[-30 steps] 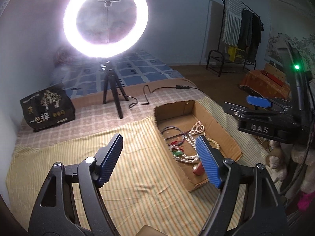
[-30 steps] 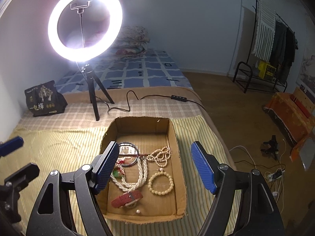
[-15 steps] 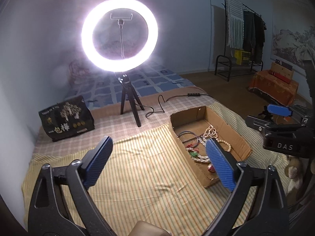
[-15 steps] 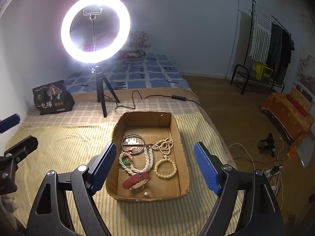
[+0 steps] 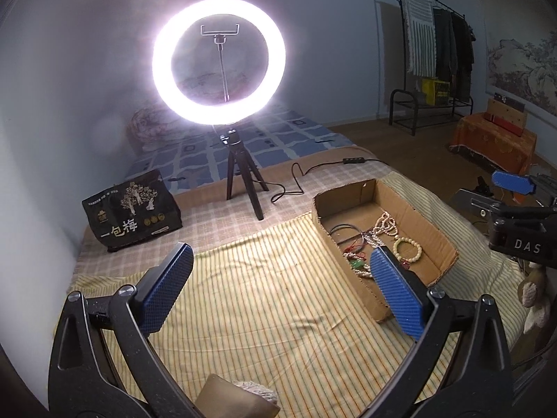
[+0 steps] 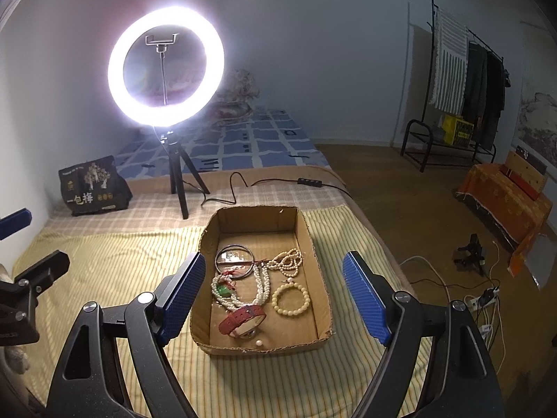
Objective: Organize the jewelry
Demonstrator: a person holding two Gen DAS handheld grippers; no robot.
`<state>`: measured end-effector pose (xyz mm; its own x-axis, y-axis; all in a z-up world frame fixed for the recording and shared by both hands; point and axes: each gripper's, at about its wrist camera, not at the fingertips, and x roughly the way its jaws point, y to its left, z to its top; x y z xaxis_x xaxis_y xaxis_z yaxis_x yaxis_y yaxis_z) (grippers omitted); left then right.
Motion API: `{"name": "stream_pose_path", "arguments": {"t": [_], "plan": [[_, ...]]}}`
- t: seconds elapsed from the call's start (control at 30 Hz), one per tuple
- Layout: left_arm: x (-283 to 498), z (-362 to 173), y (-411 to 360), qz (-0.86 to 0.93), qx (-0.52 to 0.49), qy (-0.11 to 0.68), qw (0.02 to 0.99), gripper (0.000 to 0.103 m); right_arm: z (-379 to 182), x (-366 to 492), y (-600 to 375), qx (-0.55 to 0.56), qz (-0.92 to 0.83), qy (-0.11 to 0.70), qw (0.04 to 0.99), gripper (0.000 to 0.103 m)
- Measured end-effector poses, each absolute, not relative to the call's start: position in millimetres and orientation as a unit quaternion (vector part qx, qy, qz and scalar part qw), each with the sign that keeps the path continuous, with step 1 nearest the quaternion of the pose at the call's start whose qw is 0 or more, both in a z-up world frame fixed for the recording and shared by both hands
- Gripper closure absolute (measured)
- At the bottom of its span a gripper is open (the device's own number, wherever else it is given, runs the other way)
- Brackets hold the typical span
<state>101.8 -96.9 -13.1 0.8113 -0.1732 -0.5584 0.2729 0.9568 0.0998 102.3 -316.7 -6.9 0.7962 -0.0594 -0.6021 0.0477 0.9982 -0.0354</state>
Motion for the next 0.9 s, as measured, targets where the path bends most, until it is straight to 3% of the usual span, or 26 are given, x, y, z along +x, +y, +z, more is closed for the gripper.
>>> {"name": "stream_pose_path", "arguments": {"t": [0.9], "plan": [[100.9, -13.1, -96.0, -0.112, 0.085, 0.286, 0.948, 0.000, -15.0, 104.8, -312.8, -0.020, -0.030, 0.328, 0.944, 0.022]]}}
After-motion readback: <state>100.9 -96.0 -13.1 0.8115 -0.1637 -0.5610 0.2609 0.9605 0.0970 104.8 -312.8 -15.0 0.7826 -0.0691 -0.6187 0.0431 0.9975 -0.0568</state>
